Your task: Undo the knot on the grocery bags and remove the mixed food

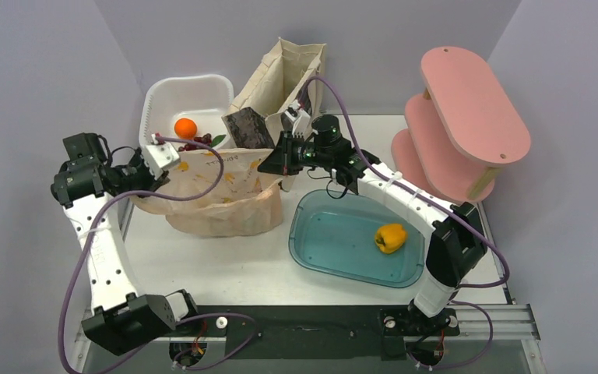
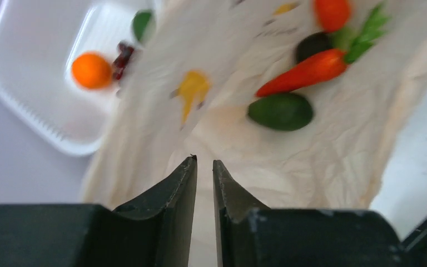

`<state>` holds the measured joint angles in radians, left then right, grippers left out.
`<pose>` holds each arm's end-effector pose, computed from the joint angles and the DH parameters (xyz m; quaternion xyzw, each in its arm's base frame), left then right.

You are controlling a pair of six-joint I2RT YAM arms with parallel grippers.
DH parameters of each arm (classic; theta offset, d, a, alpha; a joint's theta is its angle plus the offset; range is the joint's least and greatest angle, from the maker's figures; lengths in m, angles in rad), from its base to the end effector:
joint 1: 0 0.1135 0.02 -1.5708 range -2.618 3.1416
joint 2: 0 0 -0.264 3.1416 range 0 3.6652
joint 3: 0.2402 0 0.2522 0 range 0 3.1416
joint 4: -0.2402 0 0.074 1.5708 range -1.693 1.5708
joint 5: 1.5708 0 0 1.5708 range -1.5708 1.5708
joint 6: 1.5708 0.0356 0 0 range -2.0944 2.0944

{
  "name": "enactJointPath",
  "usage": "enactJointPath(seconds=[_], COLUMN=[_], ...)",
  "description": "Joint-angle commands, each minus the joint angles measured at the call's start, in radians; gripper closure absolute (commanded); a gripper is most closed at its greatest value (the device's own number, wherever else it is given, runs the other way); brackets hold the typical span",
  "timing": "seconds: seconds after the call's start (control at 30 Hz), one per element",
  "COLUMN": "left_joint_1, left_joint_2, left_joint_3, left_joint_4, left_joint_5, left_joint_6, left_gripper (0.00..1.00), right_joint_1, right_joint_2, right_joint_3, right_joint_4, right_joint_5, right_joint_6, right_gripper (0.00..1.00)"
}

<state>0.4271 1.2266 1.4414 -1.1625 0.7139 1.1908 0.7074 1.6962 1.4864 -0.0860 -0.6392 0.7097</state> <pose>0.2066 0.0684 0.3909 0.4317 0.7877 -0.0218 0.4389 0.2927 0.2782 0.3532 -0.1861 0.7631 0.5594 0.2648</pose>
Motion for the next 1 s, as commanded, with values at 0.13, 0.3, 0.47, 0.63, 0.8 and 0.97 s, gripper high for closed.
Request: enactJointPath(seconds=[0.13,0.3,0.47,0.63,0.8,0.97], left_joint_1=[-0.375,-0.583,-0.637,-0.506,-0.412,-0.236], left_joint_2=[-0.249,-0.294,-0.283,-0.360,-0.368,-0.359], left_joint_3=[-0.113,-0.288,-0.467,-0.634,-0.780,-0.712], left_joint_4=[-0.120,0.064,0.114,0.165,0.551,0.369], left_joint_5=[0.165,0.071,-0.100,-0.242,-0.546,-0.196], left_joint_6=[-0.093,-0.202,-0.167,-0.104,-0.294,-0.127], left_gripper=[0.73,0.71,0.74,0.74,0.76,0.75], right_joint_1=[0.030,0.029,0.054,0.060,0.069,0.071], right_joint_2=[-0.032,-0.043,-0.084,-0.115,-0.157,-0.163], right_joint_3=[-0.096,-0.125,-0.185,-0.220,-0.274,-0.279], right_joint_4=[-0.018,-0.093,-0.077,-0.080,-0.103,-0.097], right_joint_5=[0.021,0.054,0.055,0.066,0.060,0.073], right_joint_6=[-0.046,-0.155,-0.172,-0.202,-0.252,-0.248], right_gripper=[1.00,1.00,1.00,1.00,1.00,1.00])
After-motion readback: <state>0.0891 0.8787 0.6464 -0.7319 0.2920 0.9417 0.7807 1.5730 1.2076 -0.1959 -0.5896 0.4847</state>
